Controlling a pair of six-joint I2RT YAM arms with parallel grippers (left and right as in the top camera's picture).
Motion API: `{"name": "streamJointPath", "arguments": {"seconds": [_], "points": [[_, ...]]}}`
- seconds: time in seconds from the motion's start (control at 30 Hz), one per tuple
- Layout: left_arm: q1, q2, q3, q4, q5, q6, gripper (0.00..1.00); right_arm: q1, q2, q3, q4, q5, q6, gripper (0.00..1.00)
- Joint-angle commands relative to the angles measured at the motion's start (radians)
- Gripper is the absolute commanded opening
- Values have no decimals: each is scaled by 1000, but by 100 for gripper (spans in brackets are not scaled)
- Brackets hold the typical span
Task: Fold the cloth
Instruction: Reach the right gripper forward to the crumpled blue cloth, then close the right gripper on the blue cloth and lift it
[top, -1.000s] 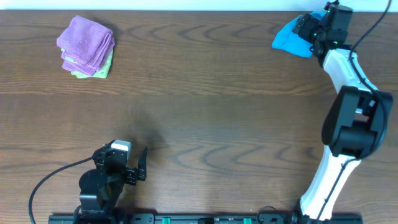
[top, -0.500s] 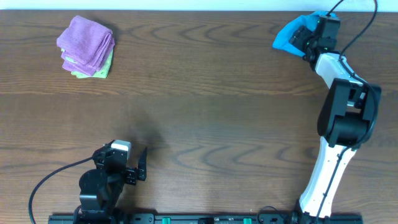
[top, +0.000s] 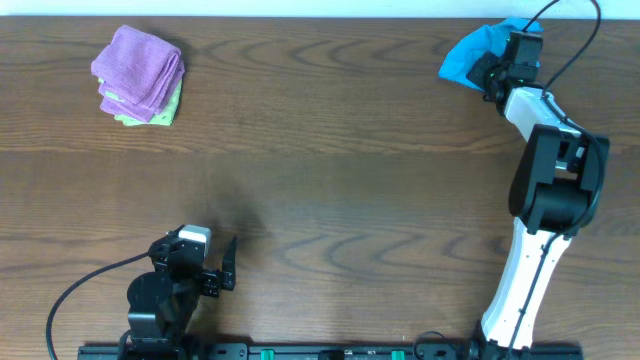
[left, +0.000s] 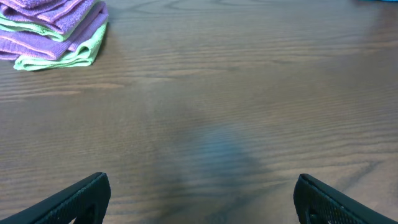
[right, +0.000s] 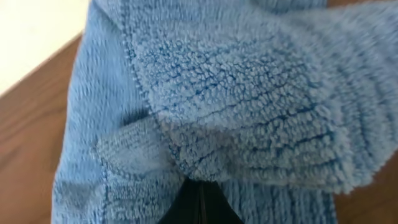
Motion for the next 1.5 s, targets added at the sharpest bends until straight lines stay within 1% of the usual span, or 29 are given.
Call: {"name": "streamJointPath", "arguments": {"seconds": [0.0, 0.13, 0.27, 0.5, 0.53, 0.6, 0.63, 0.7, 0.73, 0.77, 0.8, 0.83, 0.87, 0.9, 0.93, 1.0, 1.07, 1.2, 1.33, 1.47], "points": [[6, -6, -16, 2, -7, 18, 95, 32, -16, 18, -35, -69, -32, 1], [6, -6, -16, 2, -7, 18, 95, 70, -59, 18, -85, -93, -72, 1], [6, -6, -16, 2, -7, 18, 96, 127, -141, 18, -149, -93, -136, 1], [6, -6, -16, 2, -7, 18, 95, 242, -335, 18, -257, -83, -285, 1], [6, -6, -16, 2, -7, 18, 95, 258, -364, 18, -267, -59, -314, 1], [6, -6, -16, 2, -7, 18, 95, 282, -405, 18, -270, 61, -346, 1], [6, -6, -16, 2, -7, 18, 95, 287, -414, 18, -270, 131, -349, 1], [6, -6, -16, 2, -7, 18, 95, 279, -412, 18, -277, 206, -350, 2], [6, -6, -16, 2, -7, 18, 96, 268, -401, 17, -280, 216, -349, 20], [6, -6, -16, 2, -7, 18, 95, 257, -394, 17, -282, 215, -349, 28], [6, -6, -16, 2, -7, 18, 95, 244, -380, 17, -281, 215, -349, 44], [6, -6, -16, 2, -7, 18, 95, 228, -367, 17, -277, 218, -349, 64], [6, -6, -16, 2, -7, 18, 95, 212, -355, 17, -272, 227, -349, 66], [6, -6, -16, 2, -7, 18, 95, 195, -342, 17, -269, 237, -349, 72], [6, -6, -16, 2, -7, 18, 95, 183, -332, 17, -265, 242, -349, 75], [6, -6, -16, 2, -7, 18, 96, 155, -304, 17, -249, 241, -349, 80], [6, -6, -16, 2, -7, 18, 95, 133, -270, 17, -233, 241, -349, 92], [6, -6, -16, 2, -7, 18, 95, 115, -195, 17, -187, 241, -349, 92], [6, -6, -16, 2, -7, 18, 95, 117, -133, 17, -126, 241, -348, 88], [6, -6, -16, 2, -7, 18, 95, 119, -72, 17, -105, 243, -342, 83]]}}
